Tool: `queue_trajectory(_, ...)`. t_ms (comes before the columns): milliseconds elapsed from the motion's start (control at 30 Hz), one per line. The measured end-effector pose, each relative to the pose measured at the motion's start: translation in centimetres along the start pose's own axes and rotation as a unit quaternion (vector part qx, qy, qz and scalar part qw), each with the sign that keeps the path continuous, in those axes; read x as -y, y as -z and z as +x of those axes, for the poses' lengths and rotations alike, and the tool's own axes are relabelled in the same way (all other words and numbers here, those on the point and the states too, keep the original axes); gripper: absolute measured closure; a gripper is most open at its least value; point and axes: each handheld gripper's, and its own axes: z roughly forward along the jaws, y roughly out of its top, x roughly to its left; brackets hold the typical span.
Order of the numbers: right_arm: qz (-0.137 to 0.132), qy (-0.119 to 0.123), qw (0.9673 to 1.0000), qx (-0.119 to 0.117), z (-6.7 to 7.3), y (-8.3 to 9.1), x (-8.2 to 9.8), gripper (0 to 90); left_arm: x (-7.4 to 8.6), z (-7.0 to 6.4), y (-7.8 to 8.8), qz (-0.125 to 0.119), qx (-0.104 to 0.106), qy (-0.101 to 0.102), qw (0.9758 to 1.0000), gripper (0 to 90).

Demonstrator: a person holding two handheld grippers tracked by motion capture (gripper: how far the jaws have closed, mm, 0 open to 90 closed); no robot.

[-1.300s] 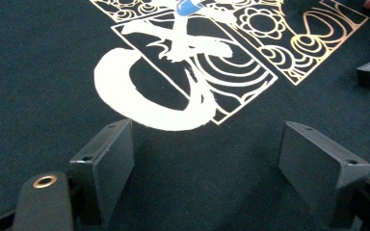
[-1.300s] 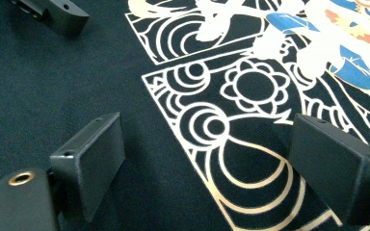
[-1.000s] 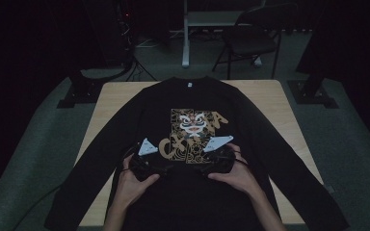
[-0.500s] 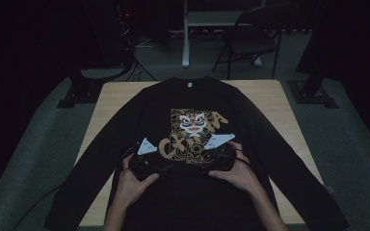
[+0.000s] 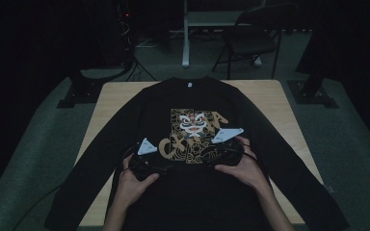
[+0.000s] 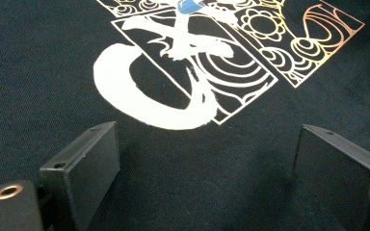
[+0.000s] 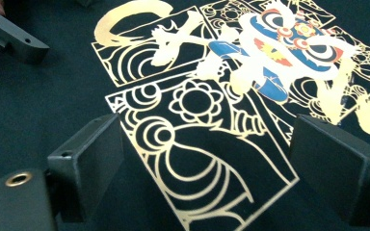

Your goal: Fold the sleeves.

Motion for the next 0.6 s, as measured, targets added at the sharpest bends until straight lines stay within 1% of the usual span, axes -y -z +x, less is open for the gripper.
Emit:
queue_trajectory(133,-0.001,-0.002,1.0000,0.006,-0.5,0.6,0.1,11.4,0.0,0.0,0.0,0.000,0.000,-0.001,1.0000,10.2)
queue_trajectory(200,-0.006,-0.006,0.9999,0.013,-1.0,1.1,0.2,11.4,0.0,0.0,0.0,0.000,0.000,-0.001,1.0000,10.2)
queue_trajectory(300,-0.007,-0.010,0.9998,0.014,-1.1,1.2,0.3,11.4,0.0,0.0,0.0,0.000,0.000,0.000,1.0000,10.2)
queue_trajectory(333,-0.008,-0.013,0.9998,0.015,-1.3,1.4,0.3,11.4,0.0,0.0,0.0,0.000,0.000,0.001,1.0000,10.2)
queue_trajectory(367,-0.011,-0.015,0.9997,0.016,-1.7,1.8,0.5,11.4,0.0,0.0,0.0,0.000,0.001,0.001,1.0000,10.2)
queue_trajectory(600,-0.015,-0.025,0.9992,0.027,-2.5,2.6,0.9,11.4,0.0,0.0,0.0,-0.001,0.002,0.003,1.0000,10.2)
